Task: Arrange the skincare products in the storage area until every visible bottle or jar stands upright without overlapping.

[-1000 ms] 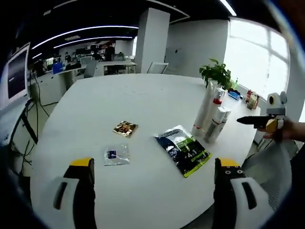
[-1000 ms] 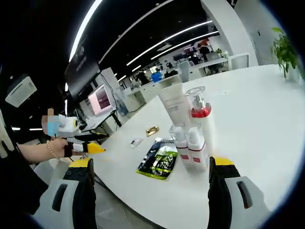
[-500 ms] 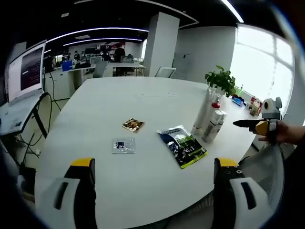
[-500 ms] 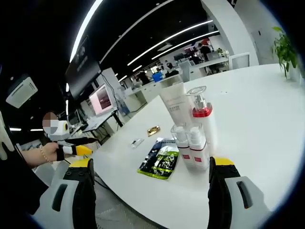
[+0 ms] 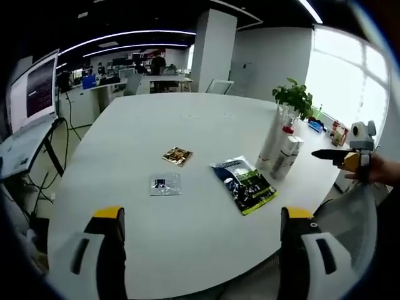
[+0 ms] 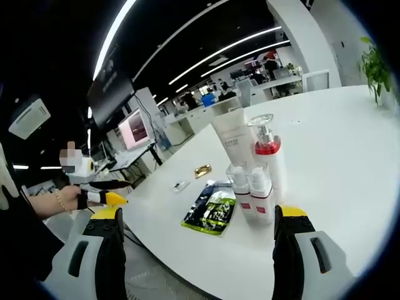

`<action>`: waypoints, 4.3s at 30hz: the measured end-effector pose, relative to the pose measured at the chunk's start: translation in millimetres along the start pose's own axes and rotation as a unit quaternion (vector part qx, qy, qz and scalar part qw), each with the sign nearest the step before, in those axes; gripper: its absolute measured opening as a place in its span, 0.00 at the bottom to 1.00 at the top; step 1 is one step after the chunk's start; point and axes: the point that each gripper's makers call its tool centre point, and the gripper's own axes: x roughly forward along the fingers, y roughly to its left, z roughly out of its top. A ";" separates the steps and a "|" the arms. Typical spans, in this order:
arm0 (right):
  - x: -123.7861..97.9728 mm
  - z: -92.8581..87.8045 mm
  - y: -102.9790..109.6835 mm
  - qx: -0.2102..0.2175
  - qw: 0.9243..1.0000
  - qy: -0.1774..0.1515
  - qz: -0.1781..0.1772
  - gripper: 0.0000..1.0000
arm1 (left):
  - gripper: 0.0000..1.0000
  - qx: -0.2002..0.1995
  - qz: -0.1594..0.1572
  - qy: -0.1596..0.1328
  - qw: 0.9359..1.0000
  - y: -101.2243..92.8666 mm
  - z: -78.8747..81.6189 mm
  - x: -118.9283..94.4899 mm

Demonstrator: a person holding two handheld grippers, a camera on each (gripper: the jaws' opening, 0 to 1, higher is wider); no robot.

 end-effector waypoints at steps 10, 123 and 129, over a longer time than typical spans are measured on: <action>-3.1 3.5 -0.7 0.006 1.000 -0.006 -0.003 1.00 | 0.99 0.007 0.008 0.036 0.999 10.7 -6.0 24.6; -7.3 -3.2 -12.5 0.017 0.999 0.000 -0.029 0.97 | 0.39 0.015 0.024 0.009 1.000 24.7 28.5 84.4; -8.2 -0.8 -9.3 0.012 1.000 -0.006 -0.025 0.97 | 0.39 0.014 0.019 -0.005 1.000 15.3 32.5 67.9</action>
